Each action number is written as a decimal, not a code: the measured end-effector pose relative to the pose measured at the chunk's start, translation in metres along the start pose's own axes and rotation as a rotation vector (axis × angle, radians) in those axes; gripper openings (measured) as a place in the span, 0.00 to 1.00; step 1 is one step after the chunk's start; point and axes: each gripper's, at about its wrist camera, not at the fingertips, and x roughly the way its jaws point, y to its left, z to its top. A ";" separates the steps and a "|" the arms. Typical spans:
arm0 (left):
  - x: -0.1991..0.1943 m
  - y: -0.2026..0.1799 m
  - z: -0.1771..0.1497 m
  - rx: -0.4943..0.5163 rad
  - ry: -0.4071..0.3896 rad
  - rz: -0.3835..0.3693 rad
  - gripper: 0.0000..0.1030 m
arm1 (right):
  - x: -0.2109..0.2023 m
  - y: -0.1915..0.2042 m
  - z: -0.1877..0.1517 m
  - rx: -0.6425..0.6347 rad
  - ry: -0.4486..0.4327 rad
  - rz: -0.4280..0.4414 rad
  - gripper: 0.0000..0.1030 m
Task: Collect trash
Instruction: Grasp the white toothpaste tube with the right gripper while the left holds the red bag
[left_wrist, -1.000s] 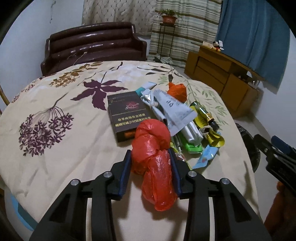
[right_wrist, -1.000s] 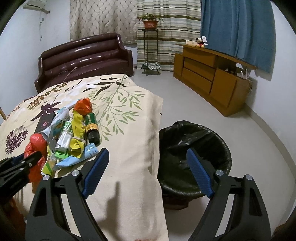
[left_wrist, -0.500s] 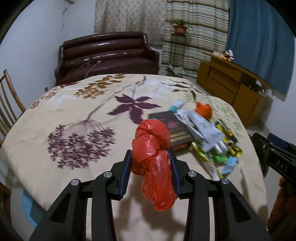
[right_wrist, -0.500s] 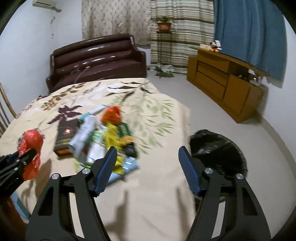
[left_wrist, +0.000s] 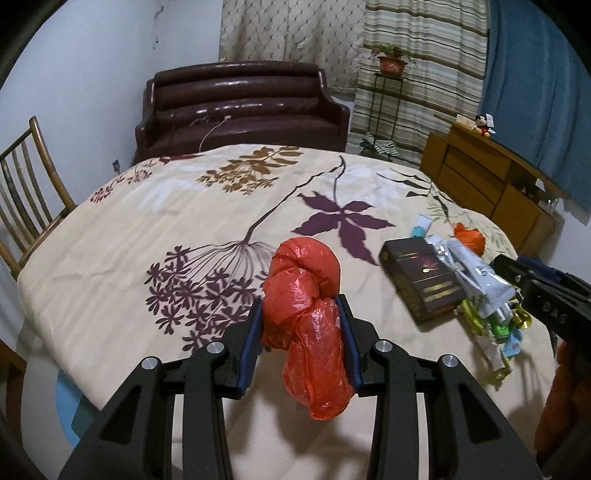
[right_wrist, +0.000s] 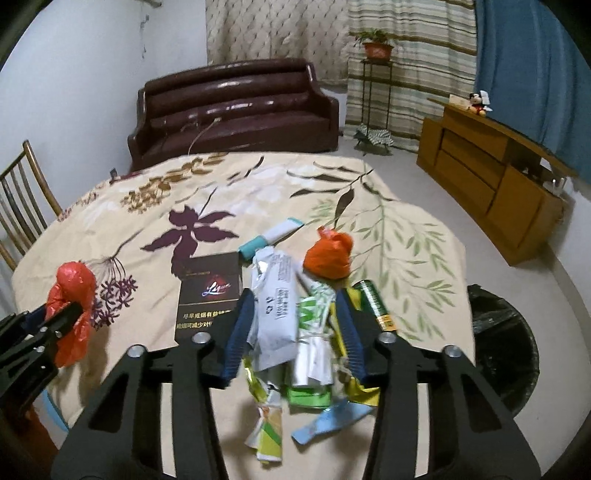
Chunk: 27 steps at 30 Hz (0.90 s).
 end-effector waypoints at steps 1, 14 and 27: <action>0.001 0.001 -0.001 -0.004 0.003 0.000 0.38 | 0.004 0.002 0.000 -0.004 0.009 -0.002 0.33; 0.011 0.008 -0.003 -0.025 0.024 -0.031 0.38 | 0.022 0.010 -0.002 0.003 0.065 0.025 0.23; 0.011 0.004 -0.004 -0.026 0.021 -0.040 0.38 | 0.026 0.011 -0.001 -0.018 0.058 0.024 0.22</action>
